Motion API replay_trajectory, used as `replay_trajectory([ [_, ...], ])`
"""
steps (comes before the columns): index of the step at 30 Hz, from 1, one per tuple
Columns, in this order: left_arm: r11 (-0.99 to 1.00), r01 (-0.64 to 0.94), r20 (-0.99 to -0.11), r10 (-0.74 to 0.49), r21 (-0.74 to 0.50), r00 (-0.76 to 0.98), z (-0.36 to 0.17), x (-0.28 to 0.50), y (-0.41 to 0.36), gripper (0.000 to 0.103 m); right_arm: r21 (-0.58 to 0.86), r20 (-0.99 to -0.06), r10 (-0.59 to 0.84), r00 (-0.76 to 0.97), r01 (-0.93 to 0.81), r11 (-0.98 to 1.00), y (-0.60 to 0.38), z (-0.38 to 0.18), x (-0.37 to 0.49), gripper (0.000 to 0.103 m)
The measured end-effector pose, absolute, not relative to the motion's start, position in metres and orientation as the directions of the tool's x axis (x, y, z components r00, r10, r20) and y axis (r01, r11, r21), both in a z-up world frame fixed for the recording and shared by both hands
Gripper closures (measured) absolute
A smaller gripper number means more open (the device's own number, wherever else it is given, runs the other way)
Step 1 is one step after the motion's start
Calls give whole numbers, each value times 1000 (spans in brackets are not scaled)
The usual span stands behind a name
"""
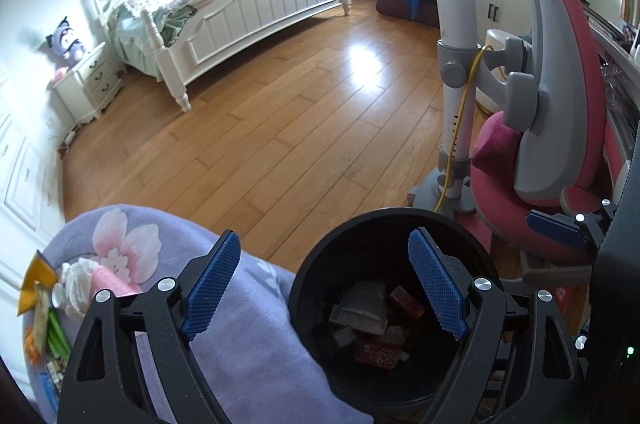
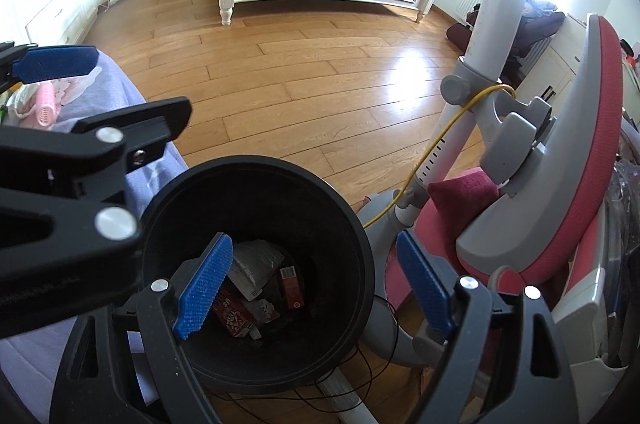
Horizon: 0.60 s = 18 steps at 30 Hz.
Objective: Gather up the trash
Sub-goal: 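Move both open grippers back over the table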
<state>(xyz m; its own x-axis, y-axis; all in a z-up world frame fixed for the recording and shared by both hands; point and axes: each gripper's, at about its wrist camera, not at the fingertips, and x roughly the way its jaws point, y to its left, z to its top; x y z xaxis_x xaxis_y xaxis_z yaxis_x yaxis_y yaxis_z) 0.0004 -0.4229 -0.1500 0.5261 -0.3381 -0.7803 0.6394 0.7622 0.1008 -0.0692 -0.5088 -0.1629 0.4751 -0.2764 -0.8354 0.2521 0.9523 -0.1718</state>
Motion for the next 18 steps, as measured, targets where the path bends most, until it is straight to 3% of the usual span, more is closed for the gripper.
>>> replay_trajectory([
  [10,839,533,-779,-263,106,569,-138,32,-327,18,-152,-833,-207,514,147,977,-455,-155,-38,20],
  [18,927,353,-794,-119,126,596,-134,96,-175,18,-125,-844,-81,530,-48,991,-362,-152,19,25],
])
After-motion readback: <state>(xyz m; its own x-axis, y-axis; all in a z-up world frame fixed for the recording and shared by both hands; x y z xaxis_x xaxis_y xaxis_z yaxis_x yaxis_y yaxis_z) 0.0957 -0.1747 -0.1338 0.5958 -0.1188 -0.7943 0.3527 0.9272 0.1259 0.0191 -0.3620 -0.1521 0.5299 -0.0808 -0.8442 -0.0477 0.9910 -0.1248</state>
